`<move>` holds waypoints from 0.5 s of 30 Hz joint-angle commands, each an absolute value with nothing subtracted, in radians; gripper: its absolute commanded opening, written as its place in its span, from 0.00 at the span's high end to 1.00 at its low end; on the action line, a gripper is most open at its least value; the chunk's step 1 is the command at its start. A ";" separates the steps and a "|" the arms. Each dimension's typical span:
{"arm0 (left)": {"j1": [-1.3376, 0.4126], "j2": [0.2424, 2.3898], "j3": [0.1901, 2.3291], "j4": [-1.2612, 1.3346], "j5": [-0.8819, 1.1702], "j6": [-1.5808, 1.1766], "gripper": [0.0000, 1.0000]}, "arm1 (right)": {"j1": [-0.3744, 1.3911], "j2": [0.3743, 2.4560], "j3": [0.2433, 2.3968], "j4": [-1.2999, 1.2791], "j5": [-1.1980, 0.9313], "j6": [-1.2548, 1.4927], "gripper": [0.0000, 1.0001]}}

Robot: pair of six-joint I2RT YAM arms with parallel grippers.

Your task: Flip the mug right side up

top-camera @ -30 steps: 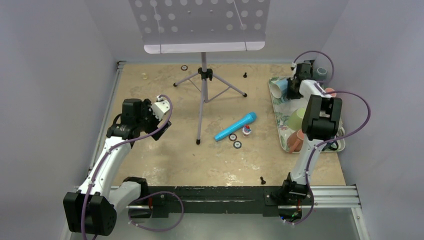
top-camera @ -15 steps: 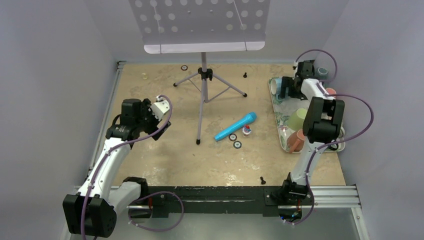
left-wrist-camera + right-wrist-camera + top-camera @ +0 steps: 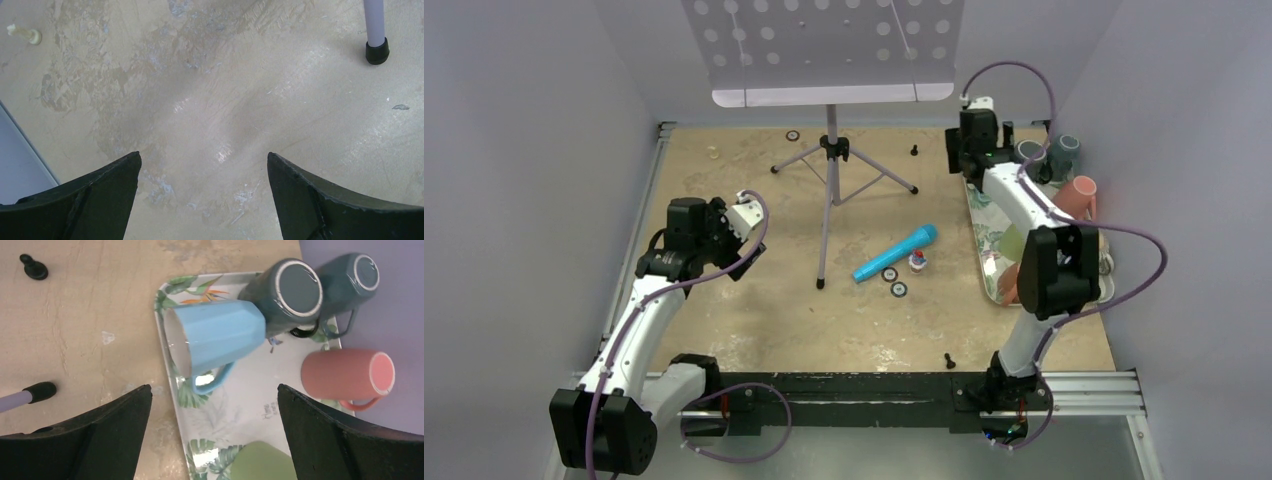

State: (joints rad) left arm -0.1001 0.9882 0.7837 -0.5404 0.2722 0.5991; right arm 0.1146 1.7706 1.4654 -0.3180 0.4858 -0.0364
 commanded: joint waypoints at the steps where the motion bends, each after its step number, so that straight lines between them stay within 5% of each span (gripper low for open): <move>1: -0.097 0.981 0.813 -0.527 0.268 0.623 0.01 | 0.191 1.867 1.461 -0.192 0.720 -0.177 0.03; 15: -0.097 0.974 0.812 -0.533 0.267 0.627 0.01 | 0.225 2.128 1.559 -0.021 0.931 -0.381 0.23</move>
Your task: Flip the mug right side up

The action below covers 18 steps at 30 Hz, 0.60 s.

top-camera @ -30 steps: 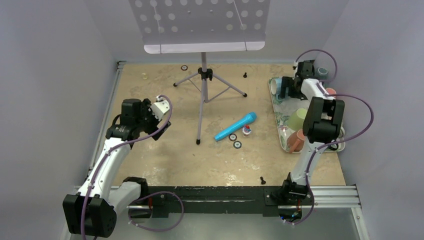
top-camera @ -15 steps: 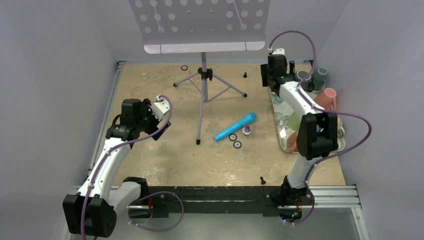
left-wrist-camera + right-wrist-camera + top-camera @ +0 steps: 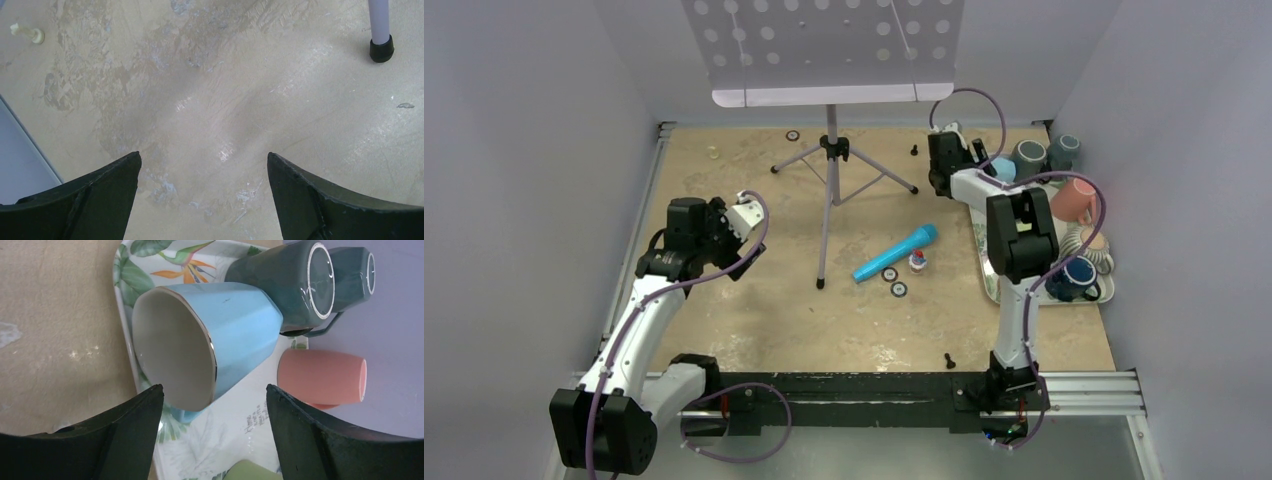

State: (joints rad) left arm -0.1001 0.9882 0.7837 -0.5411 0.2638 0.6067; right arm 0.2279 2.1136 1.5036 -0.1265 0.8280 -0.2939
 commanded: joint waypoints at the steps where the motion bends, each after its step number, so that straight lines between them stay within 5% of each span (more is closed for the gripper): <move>1: -0.097 0.973 0.811 -0.533 0.266 0.627 0.01 | 0.225 2.138 1.562 -0.009 0.942 -0.398 0.26; 4: -0.097 0.973 0.811 -0.535 0.263 0.629 0.01 | 0.224 2.164 1.575 0.030 0.961 -0.431 0.37; 9: -0.097 0.966 0.812 -0.545 0.262 0.631 0.01 | 0.215 2.179 1.580 0.012 0.992 -0.417 1.00; 18: -0.097 0.960 0.896 -0.725 0.334 0.647 0.01 | 0.215 1.895 1.506 -0.251 0.880 -0.171 1.00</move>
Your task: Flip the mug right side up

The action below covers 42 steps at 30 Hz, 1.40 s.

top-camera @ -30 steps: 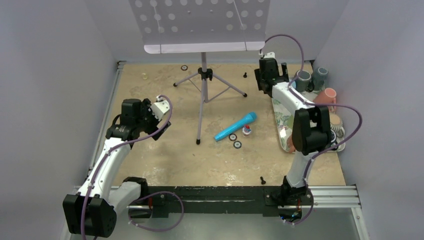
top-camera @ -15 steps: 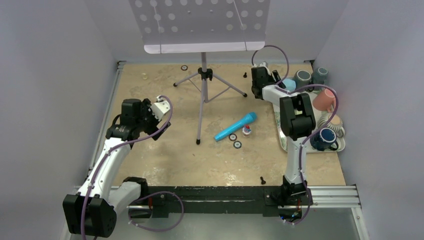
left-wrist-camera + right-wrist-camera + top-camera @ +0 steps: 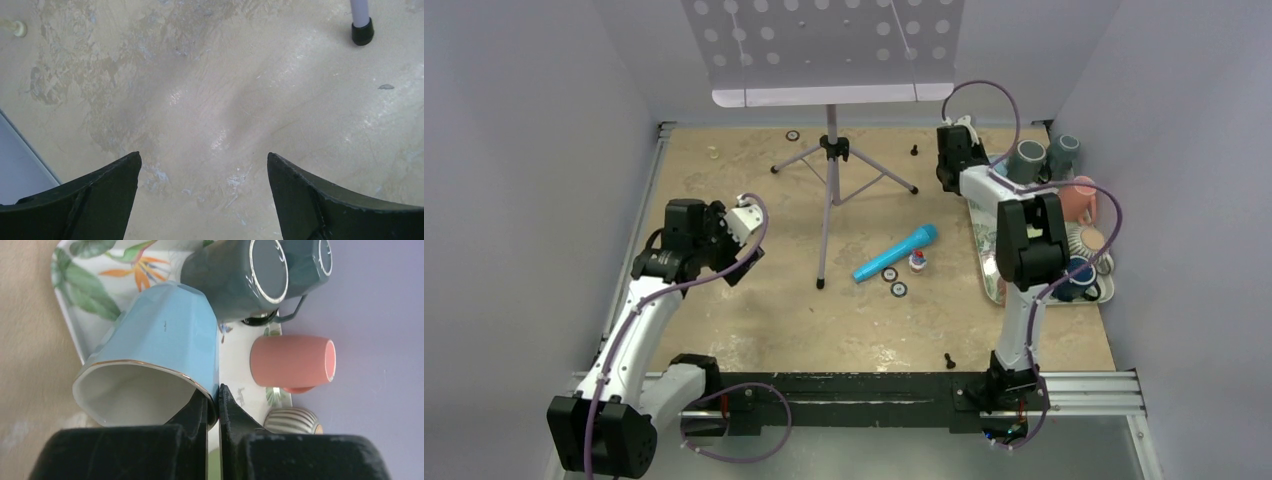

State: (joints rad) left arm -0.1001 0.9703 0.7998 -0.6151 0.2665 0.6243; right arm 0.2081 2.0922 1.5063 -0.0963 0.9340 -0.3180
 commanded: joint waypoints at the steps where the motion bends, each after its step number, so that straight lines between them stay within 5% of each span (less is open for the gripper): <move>1: -0.097 0.958 0.918 -0.777 0.352 0.647 0.01 | 0.218 1.861 1.509 -0.310 0.851 -0.138 1.00; 11: -0.097 0.888 1.133 -1.162 0.595 0.660 0.00 | 0.372 1.539 1.383 -0.691 0.576 0.062 1.00; 18: -0.099 0.807 1.185 -1.227 0.605 0.601 0.00 | 0.689 1.381 1.391 -0.814 0.354 0.181 1.00; 26: -0.133 0.810 1.297 -1.200 0.603 0.410 0.00 | 1.095 1.669 1.751 -0.690 0.242 0.262 1.00; 34: -0.144 0.757 1.249 -1.064 0.440 0.297 0.00 | 1.141 1.820 1.889 -0.410 0.129 0.374 1.00; 42: -0.154 0.758 1.124 -0.967 0.185 0.375 0.21 | 1.162 1.848 1.949 -0.396 0.136 0.400 1.00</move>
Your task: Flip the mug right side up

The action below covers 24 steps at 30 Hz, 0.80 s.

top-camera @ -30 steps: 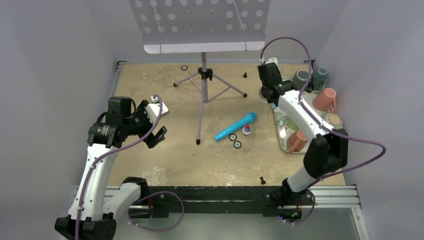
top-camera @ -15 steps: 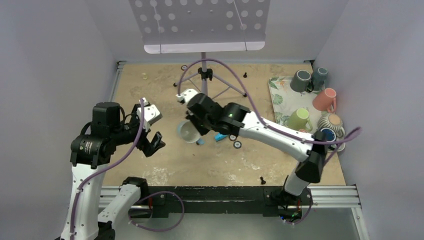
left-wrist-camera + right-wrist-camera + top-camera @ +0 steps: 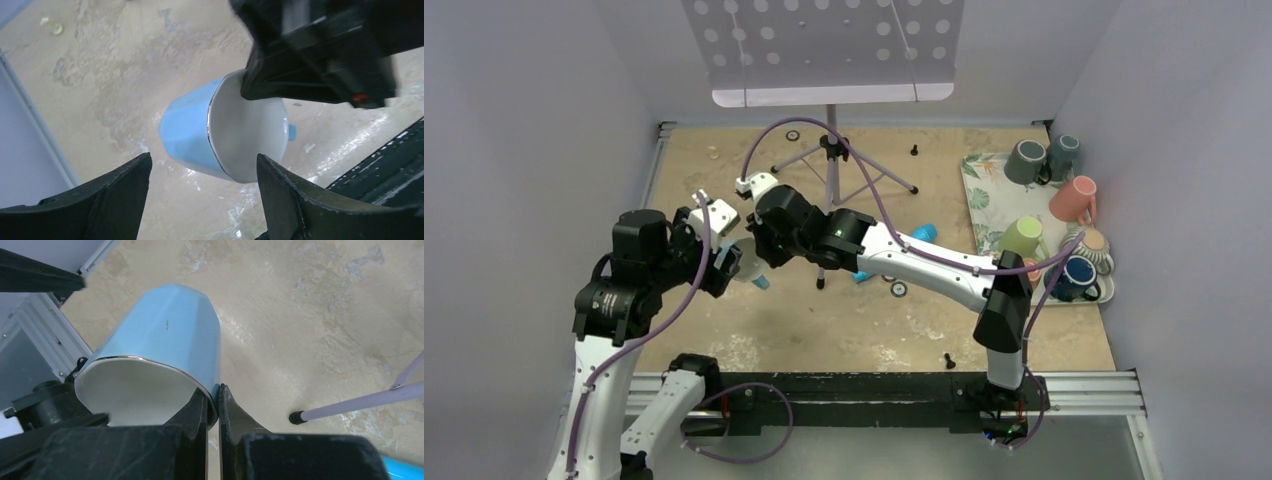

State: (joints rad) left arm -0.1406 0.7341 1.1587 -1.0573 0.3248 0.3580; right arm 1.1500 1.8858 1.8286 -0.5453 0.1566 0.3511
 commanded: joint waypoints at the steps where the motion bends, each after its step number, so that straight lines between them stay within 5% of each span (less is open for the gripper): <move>1: -0.157 0.770 1.117 -0.955 0.167 0.372 0.21 | 1.164 1.858 1.961 -0.403 0.133 0.397 1.00; 3: -0.161 0.795 1.106 -0.925 0.121 0.360 0.31 | 1.169 1.875 1.981 -0.417 0.122 0.390 1.00; 7: -0.161 0.821 1.098 -0.876 0.056 0.335 0.93 | 1.170 1.864 1.942 -0.392 0.107 0.386 1.00; 8: -0.162 0.823 1.093 -0.868 0.061 0.328 1.00 | 1.168 1.860 1.932 -0.387 0.103 0.383 1.00; 12: -0.160 0.876 1.088 -0.886 0.078 0.317 1.00 | 1.166 1.852 1.918 -0.403 0.139 0.339 0.96; 14: -0.152 0.926 1.074 -0.883 0.088 0.322 1.00 | 1.158 1.850 1.904 -0.410 0.155 0.321 0.80; 16: -0.133 0.980 1.050 -0.855 0.098 0.320 1.00 | 1.136 1.840 1.873 -0.417 0.160 0.318 0.46; 18: -0.106 1.041 1.022 -0.796 0.098 0.318 1.00 | 1.110 1.805 1.812 -0.406 0.158 0.316 0.26; 24: -0.007 1.226 1.016 -0.673 0.224 0.327 1.00 | 1.060 1.620 1.580 -0.399 0.245 0.294 0.10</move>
State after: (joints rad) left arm -0.0631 1.1713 0.9920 -0.8108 0.1188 0.3153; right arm 1.0828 1.7756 1.6794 -0.4408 0.1722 0.3363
